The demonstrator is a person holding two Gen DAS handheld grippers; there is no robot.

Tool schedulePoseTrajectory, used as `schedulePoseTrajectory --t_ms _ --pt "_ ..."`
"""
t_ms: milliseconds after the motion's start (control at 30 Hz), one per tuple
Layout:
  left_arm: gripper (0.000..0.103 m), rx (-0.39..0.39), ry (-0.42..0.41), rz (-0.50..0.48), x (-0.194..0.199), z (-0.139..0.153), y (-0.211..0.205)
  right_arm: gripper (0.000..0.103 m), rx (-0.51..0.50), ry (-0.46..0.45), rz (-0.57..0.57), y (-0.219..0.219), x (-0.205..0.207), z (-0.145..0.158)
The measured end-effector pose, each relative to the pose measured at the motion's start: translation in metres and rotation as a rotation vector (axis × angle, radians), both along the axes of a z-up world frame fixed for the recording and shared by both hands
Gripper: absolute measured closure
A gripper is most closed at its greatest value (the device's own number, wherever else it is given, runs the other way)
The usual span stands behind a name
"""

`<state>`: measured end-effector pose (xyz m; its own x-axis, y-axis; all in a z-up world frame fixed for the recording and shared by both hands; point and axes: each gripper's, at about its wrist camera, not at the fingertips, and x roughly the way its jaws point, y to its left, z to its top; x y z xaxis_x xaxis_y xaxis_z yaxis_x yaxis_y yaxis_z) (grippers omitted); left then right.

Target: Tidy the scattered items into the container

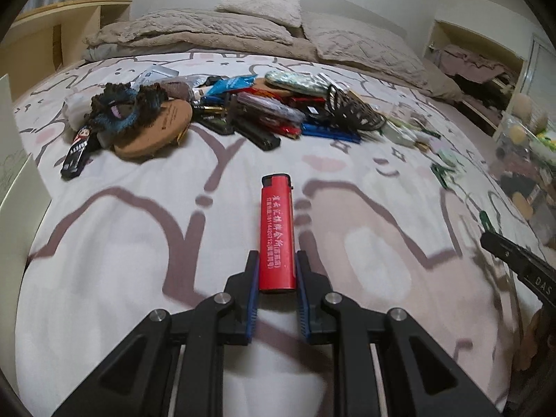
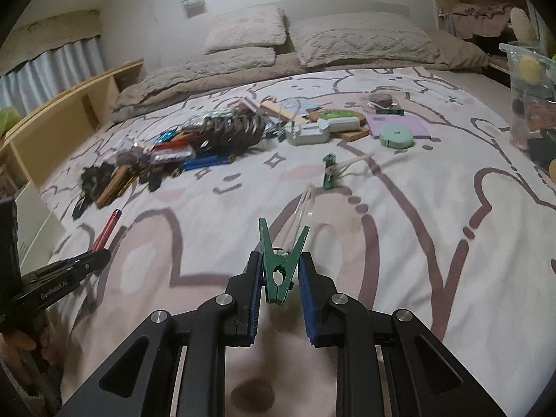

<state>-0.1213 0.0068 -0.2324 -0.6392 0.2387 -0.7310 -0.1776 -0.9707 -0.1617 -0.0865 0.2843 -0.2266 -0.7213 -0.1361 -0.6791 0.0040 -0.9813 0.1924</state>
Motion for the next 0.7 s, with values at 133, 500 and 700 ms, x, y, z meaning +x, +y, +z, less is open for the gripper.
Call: schedulePoseTrajectory --t_ms 133,500,700 --pt "0.084 -0.019 -0.001 -0.026 0.018 0.001 0.002 0.081 -0.017 -0.024 0.026 -0.004 0.013 -0.003" --pt "0.084 -0.053 -0.011 -0.099 0.059 0.001 0.003 0.081 -0.028 -0.097 0.117 -0.024 0.046 -0.006" --pt "0.084 -0.033 -0.018 -0.079 0.064 0.002 0.001 0.081 -0.031 -0.114 0.112 -0.026 0.053 -0.013"
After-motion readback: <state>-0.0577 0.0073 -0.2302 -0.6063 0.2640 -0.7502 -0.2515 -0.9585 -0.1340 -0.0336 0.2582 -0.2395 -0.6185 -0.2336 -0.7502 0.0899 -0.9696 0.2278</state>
